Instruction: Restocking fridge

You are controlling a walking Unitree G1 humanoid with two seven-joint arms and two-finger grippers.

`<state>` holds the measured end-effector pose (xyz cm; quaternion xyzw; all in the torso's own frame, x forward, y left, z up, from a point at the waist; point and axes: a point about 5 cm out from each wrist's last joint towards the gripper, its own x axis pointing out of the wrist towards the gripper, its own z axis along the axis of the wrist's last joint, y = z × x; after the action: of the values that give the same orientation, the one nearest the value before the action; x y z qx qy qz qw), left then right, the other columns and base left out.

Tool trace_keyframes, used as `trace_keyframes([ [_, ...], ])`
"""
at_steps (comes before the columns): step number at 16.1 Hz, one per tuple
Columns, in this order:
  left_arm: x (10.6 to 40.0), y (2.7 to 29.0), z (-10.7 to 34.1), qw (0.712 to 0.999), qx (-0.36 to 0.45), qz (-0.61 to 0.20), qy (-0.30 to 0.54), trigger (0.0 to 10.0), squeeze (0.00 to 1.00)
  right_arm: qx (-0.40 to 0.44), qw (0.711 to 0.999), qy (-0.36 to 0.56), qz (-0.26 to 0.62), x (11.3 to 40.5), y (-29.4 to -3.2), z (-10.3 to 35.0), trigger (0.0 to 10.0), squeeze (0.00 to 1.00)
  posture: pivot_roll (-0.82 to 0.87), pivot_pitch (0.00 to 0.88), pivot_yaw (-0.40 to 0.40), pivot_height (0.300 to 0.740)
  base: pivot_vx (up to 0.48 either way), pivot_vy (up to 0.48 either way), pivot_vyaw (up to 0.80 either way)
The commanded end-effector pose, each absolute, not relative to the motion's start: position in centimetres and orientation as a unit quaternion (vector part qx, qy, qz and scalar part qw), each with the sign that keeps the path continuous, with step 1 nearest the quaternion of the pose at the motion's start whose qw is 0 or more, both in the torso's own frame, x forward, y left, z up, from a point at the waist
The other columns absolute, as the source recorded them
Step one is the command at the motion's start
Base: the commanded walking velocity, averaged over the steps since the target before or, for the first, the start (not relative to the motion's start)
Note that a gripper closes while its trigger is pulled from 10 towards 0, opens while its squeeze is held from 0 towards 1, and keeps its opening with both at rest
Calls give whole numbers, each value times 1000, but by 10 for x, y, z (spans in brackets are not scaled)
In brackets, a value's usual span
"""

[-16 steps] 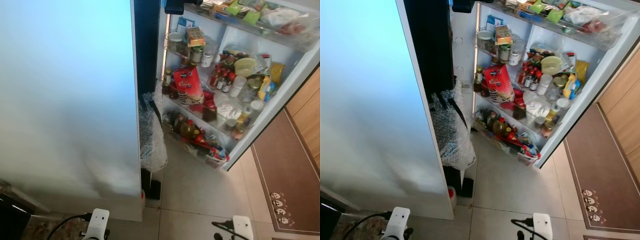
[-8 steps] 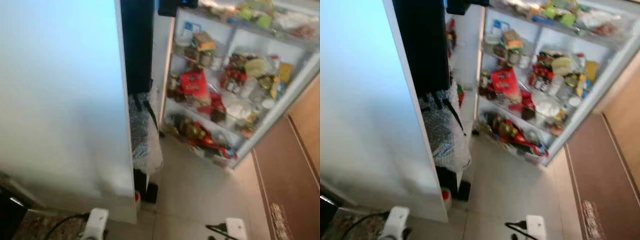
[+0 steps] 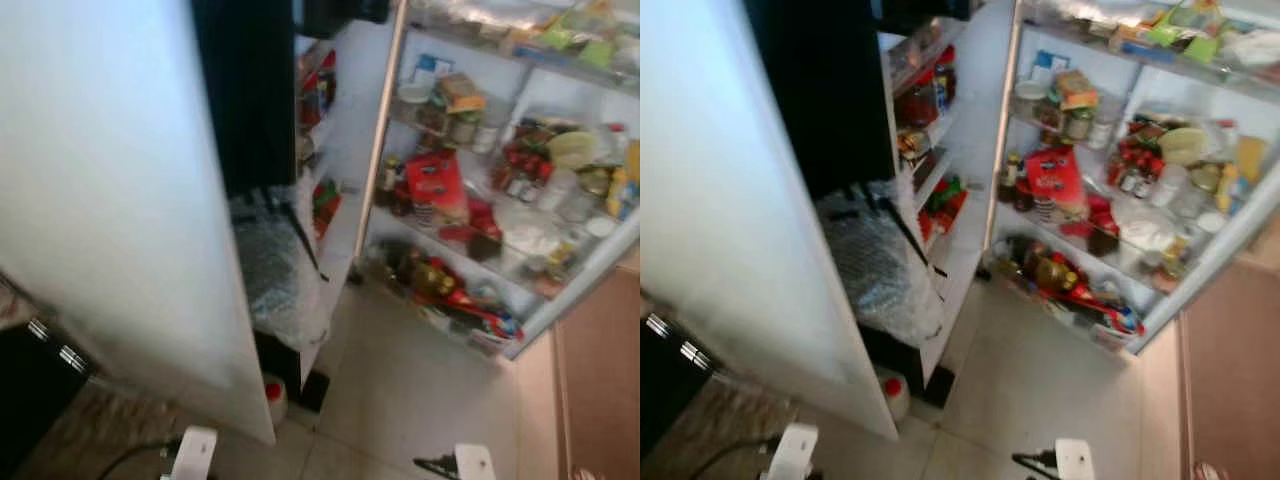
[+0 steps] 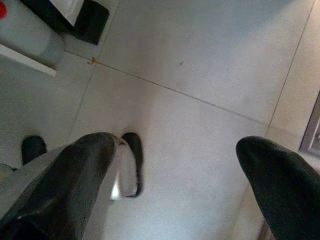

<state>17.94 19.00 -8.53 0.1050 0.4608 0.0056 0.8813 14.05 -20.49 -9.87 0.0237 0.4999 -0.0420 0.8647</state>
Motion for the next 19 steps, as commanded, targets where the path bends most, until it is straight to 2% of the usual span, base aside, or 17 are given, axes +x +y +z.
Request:
trace_keyframes([
  [1,169,193,-90,871,111,4,478,10000,0,19,864,501,-41,140,-206,-99,10000,0,-167,32,-28,740,0,0,800],
  [10,168,190,-91,869,111,0,482,10000,0,20,860,509,-38,133,-198,-102,10000,0,-167,43,-33,740,0,0,800],
  [17,171,189,-90,870,116,-1,480,10000,0,24,855,516,-41,122,-206,-104,10000,0,-169,61,-36,740,0,0,800],
  [19,171,190,-90,869,119,0,480,10000,0,35,857,512,-47,124,-204,-104,10000,0,-169,66,-36,740,0,-266,0],
])
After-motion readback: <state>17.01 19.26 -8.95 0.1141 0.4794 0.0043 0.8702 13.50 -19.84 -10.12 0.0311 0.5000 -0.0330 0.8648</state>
